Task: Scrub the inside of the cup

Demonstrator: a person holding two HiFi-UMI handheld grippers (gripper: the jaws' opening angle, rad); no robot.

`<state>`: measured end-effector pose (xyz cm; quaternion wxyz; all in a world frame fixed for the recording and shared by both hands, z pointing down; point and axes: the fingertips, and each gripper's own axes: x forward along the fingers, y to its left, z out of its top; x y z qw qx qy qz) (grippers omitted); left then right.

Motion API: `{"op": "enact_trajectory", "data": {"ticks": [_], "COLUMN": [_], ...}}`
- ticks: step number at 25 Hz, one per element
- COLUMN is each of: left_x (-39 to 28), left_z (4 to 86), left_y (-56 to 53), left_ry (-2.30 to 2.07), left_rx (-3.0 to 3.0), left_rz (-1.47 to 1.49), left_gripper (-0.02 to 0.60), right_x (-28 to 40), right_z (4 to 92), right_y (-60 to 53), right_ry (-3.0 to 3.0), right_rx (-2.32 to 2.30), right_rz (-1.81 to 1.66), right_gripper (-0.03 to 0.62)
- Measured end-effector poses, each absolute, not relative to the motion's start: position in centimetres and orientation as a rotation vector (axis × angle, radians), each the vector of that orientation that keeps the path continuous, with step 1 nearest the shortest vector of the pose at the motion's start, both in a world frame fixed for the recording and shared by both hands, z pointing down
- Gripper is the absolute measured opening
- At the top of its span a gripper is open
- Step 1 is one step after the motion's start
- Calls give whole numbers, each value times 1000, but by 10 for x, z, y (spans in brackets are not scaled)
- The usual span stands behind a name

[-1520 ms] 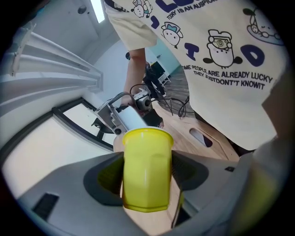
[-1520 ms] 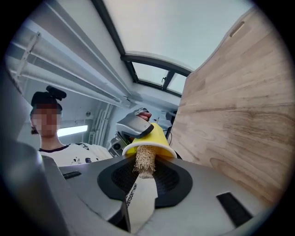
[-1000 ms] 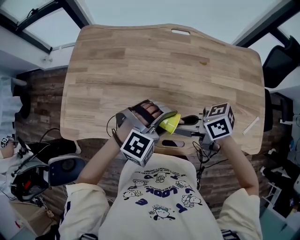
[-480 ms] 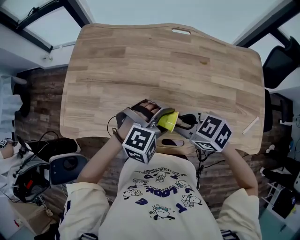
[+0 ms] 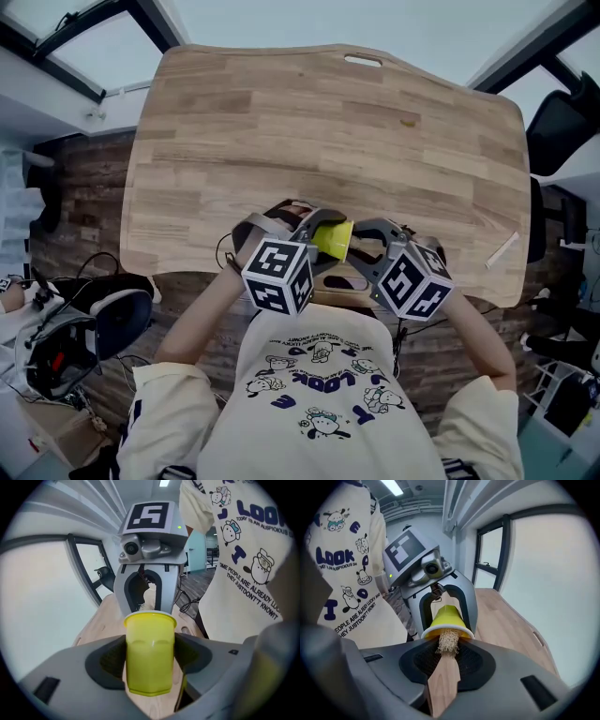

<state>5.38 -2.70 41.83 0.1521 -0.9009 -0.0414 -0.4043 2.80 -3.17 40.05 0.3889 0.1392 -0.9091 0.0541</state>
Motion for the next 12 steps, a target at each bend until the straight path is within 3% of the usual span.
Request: {"op": "enact_trajectory", "data": {"ticks": [12], "left_x": [49], "left_z": [426], "left_y": [-13], "left_ry": [-240], "left_rx": [-2886], "left_rz": [-1257], "left_gripper": [321], "right_x": [24], "right_z": [410], "right_y": [-22], "right_ry": [-2229], "right_rx": [241], "right_rz": [-225], "right_gripper": [86]}}
